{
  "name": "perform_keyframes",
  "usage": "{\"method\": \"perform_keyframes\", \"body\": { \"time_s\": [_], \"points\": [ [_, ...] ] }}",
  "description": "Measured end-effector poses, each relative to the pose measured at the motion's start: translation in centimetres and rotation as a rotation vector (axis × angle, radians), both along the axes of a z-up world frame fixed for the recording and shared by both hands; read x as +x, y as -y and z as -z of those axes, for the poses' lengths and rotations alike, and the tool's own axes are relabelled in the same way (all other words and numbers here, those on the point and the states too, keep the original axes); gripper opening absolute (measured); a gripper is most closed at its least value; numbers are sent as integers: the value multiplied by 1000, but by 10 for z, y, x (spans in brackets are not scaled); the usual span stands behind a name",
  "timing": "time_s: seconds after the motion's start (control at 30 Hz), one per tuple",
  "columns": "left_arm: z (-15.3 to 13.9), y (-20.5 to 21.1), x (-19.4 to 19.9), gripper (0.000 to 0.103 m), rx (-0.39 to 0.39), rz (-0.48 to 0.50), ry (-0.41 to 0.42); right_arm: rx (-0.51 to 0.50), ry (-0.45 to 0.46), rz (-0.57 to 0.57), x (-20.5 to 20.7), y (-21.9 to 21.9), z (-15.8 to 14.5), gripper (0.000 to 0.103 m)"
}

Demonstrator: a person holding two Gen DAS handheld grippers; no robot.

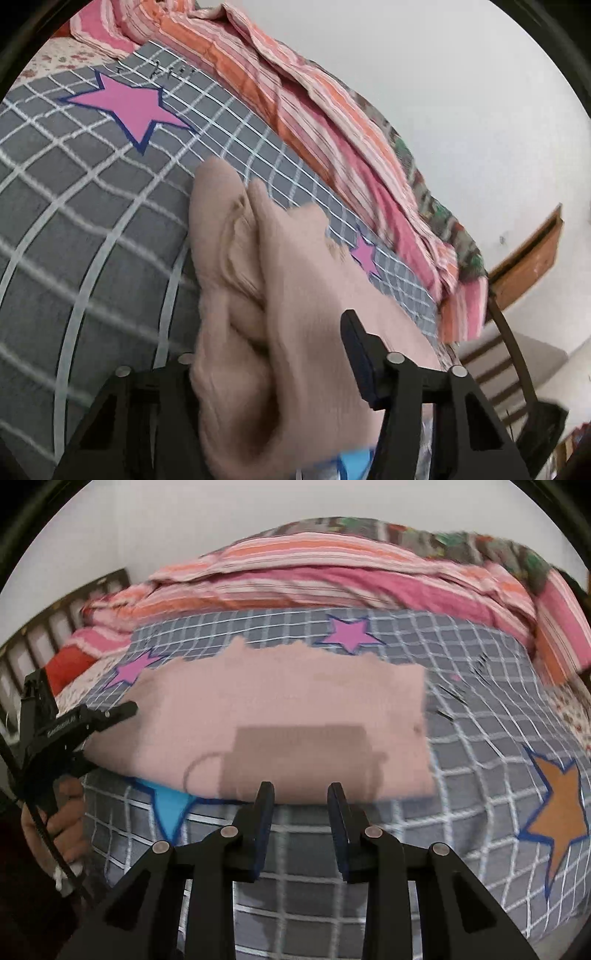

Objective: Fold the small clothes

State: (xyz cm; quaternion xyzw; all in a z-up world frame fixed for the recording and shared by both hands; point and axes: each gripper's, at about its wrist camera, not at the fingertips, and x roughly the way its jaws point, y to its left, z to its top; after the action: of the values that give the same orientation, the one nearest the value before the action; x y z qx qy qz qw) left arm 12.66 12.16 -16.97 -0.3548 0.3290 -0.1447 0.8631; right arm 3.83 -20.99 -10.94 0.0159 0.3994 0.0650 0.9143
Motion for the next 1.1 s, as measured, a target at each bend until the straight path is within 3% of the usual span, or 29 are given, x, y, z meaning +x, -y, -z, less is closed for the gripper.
{"method": "perform_keyframes", "body": {
  "time_s": [0.07,0.13,0.2,0.37,0.5,0.7,0.8,0.97,1.0,1.07,1.1],
  "points": [
    [-2,-1,8,40,12,-39,-18,2,7,22,-1,15,0,30],
    [-6,-1,12,25,46,-81,-41,7,19,40,-4,30,1,30],
    [-14,2,12,22,88,-87,-39,21,23,55,-5,43,2,30],
    [-58,36,12,20,287,-86,5,80,22,93,-1,75,8,30],
    [-103,87,15,19,434,-59,54,113,49,126,0,99,5,30],
    [-141,182,24,19,528,-4,96,101,79,208,-10,135,-1,30],
    [-131,242,28,19,561,58,89,89,76,256,-19,154,0,30],
    [-68,327,26,19,647,215,-8,75,63,309,-37,179,3,30],
    [-63,332,23,20,666,217,9,74,62,312,-38,182,2,30],
    [-65,334,13,33,665,248,77,72,59,313,-42,185,2,30],
    [-68,328,12,49,600,311,86,72,58,310,-43,186,2,30]
  ]
}}
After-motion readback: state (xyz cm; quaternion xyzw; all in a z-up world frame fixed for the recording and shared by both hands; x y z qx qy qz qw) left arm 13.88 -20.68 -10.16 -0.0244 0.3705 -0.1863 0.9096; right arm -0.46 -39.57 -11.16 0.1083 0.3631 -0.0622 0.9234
